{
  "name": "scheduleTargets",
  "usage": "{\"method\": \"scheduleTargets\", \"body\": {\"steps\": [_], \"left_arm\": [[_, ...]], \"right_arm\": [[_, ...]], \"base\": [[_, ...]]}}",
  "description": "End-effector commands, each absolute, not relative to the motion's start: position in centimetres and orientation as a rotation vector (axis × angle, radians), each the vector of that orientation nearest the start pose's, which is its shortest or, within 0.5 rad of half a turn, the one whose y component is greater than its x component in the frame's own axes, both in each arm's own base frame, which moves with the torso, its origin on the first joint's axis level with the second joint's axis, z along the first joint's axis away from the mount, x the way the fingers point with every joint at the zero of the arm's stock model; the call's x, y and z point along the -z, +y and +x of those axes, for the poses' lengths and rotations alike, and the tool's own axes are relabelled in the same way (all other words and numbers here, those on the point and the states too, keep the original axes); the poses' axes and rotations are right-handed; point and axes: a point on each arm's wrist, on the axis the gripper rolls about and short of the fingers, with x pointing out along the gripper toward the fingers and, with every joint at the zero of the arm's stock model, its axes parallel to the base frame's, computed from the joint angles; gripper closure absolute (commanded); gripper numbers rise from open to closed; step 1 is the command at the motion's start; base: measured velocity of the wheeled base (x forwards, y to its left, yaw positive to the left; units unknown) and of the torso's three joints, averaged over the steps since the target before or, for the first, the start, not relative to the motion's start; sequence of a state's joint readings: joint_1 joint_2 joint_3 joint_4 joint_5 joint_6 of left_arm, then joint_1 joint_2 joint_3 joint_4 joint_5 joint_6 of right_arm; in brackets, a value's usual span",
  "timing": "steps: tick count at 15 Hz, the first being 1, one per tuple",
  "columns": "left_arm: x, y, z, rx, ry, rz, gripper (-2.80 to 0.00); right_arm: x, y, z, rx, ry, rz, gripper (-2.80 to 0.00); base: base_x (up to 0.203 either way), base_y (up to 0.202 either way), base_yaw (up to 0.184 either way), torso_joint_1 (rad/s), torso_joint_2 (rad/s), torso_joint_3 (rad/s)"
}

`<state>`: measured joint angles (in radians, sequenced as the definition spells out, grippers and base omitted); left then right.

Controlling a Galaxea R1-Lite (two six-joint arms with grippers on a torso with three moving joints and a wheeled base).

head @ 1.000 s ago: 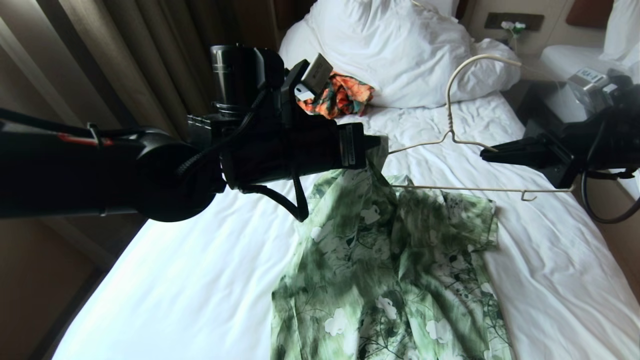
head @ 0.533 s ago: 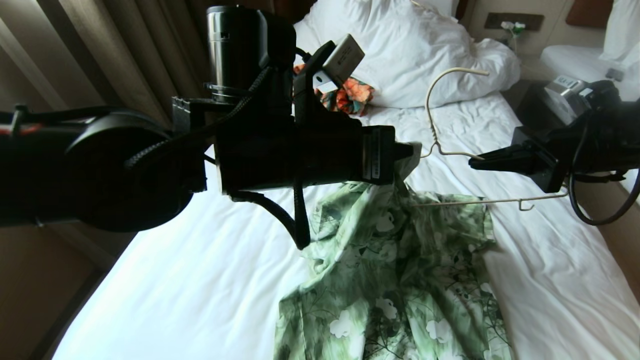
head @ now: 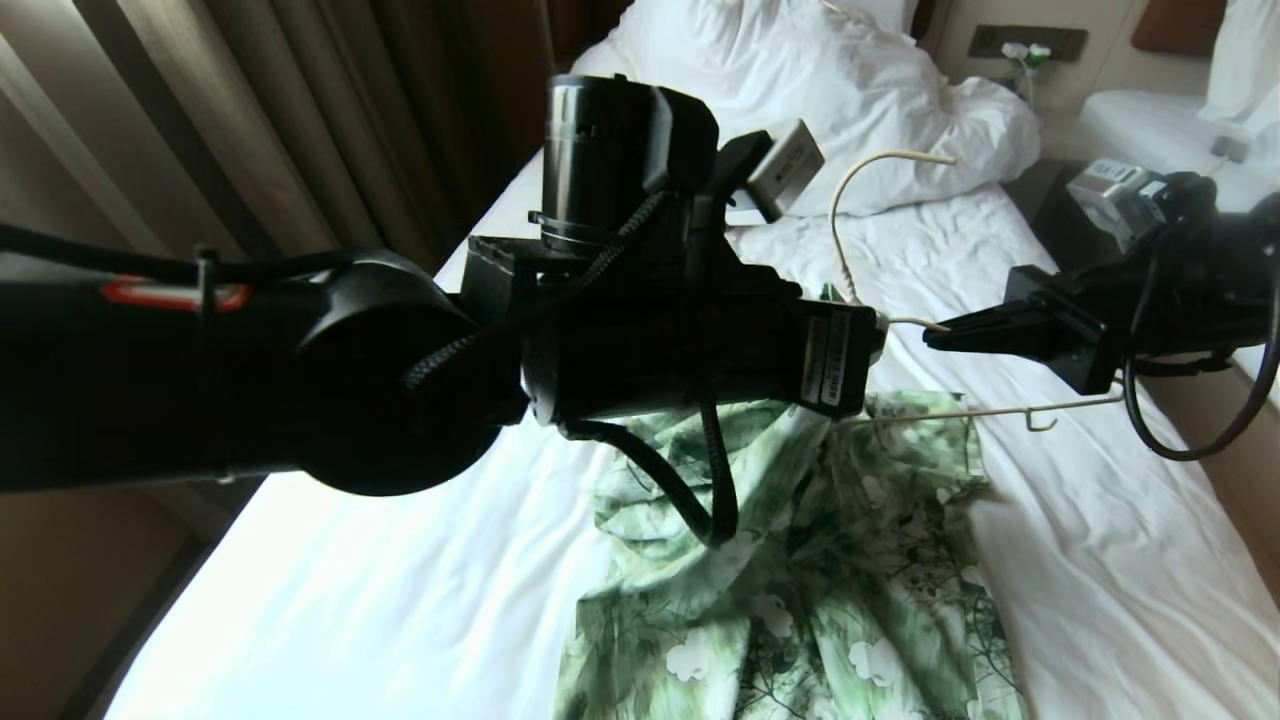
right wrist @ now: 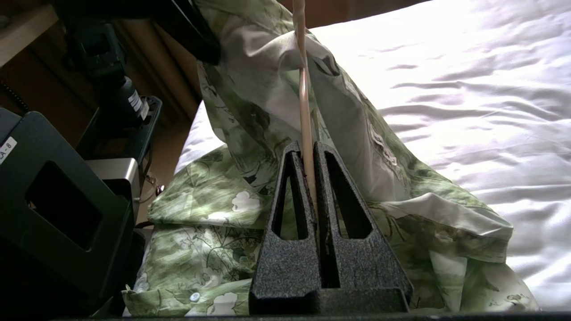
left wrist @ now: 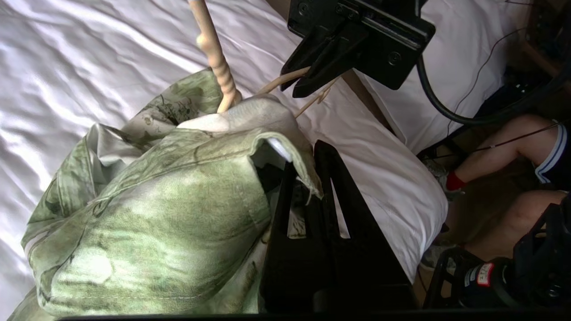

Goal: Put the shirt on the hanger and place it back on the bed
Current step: Hook one side of the shirt onto the hanger

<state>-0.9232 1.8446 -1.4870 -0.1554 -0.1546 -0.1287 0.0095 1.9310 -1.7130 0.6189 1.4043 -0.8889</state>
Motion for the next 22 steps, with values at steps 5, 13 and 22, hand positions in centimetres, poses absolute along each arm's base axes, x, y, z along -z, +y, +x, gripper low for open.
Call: {"method": "scheduleTargets", "body": {"steps": [5,13,22], "left_arm": [[-25.6,-32.4,22.6,1.014,0.274,0.041,0.0],[-23.5,-35.3,23.2,0.942,0.237,0.093,-2.8],[-19.5,-36.5,18.5,0.993,0.374,0.162,-2.8]], "right_arm": [[-23.2,3.2,36.4,-1.496,0.086,-0.105,0.0],[-23.3,3.4,36.3,-1.502,0.084,-0.107,0.0],[-24.2,2.9,35.9,-1.487,0.064,-0.124,0.0]], "base": [[0.0,0.0,0.0,0.0,0.0,0.0],[0.0,0.0,0.0,0.0,0.0,0.0],[0.0,0.0,0.0,0.0,0.0,0.0]]}}
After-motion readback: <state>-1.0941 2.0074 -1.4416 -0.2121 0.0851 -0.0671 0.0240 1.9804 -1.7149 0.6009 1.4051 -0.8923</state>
